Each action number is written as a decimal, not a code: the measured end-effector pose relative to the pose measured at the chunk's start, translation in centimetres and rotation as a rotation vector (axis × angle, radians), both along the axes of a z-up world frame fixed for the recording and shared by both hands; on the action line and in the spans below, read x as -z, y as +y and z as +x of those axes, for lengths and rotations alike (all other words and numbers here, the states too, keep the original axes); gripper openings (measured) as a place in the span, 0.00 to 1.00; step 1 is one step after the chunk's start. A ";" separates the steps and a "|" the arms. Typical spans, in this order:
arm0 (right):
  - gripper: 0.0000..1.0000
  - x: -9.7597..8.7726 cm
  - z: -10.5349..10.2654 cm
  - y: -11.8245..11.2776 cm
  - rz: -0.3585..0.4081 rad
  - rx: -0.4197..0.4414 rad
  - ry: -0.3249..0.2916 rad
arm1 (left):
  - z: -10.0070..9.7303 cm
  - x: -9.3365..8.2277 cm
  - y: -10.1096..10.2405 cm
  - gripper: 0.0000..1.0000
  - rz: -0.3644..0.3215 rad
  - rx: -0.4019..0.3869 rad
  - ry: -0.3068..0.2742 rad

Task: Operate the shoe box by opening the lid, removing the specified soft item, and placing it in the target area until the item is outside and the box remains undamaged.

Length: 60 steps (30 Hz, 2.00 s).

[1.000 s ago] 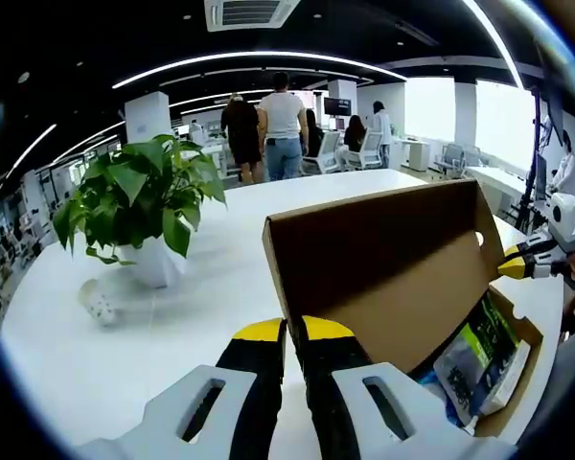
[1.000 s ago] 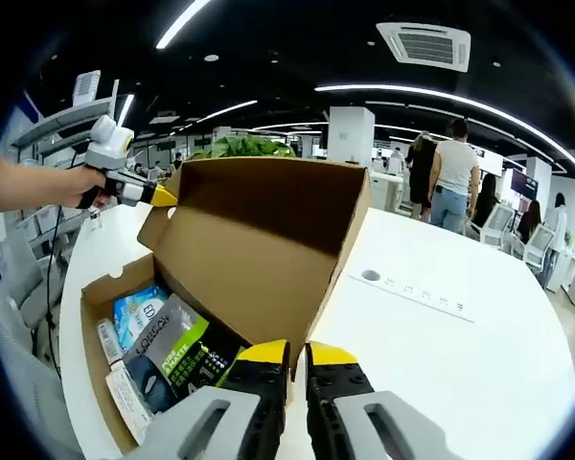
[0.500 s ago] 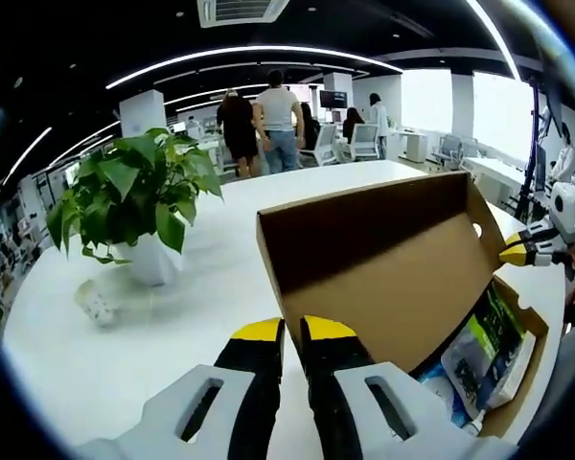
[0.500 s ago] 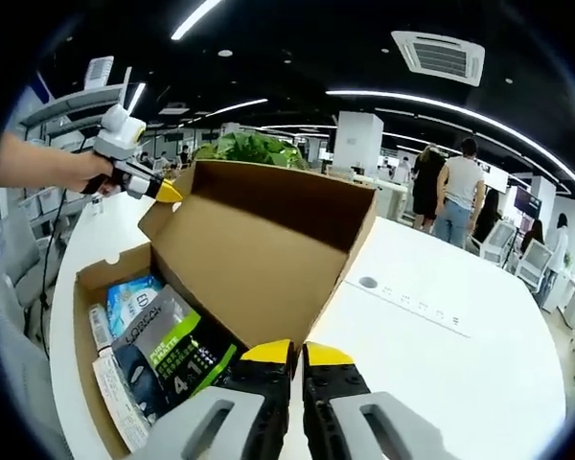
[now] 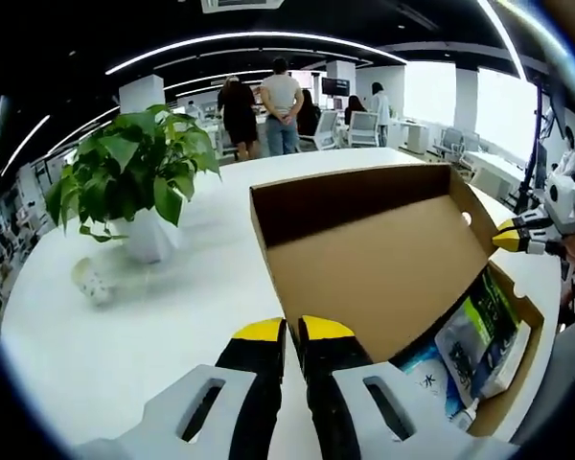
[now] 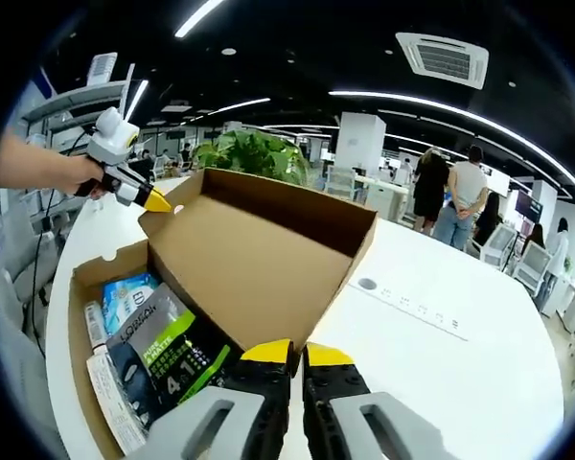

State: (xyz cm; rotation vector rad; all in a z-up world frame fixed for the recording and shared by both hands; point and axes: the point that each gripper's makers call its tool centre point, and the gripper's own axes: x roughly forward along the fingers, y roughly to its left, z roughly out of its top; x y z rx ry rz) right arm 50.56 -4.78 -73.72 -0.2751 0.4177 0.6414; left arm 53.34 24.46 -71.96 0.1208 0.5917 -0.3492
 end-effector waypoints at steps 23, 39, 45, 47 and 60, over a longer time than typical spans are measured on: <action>0.00 0.5 1.0 0.1 0.023 0.036 0.052 | -1.1 1.3 0.4 0.03 0.015 -0.031 0.057; 0.00 1.0 1.6 0.2 0.012 0.048 0.073 | 0.3 2.3 0.7 0.03 0.007 -0.046 0.088; 0.00 1.2 1.8 0.1 0.008 0.050 0.075 | 1.0 2.5 0.6 0.03 0.006 -0.048 0.089; 0.00 1.2 1.9 0.1 0.009 0.053 0.077 | 1.1 2.6 0.6 0.03 0.009 -0.049 0.090; 0.00 1.6 2.2 0.1 0.007 0.065 0.096 | 1.5 3.3 0.7 0.03 -0.019 -0.084 0.117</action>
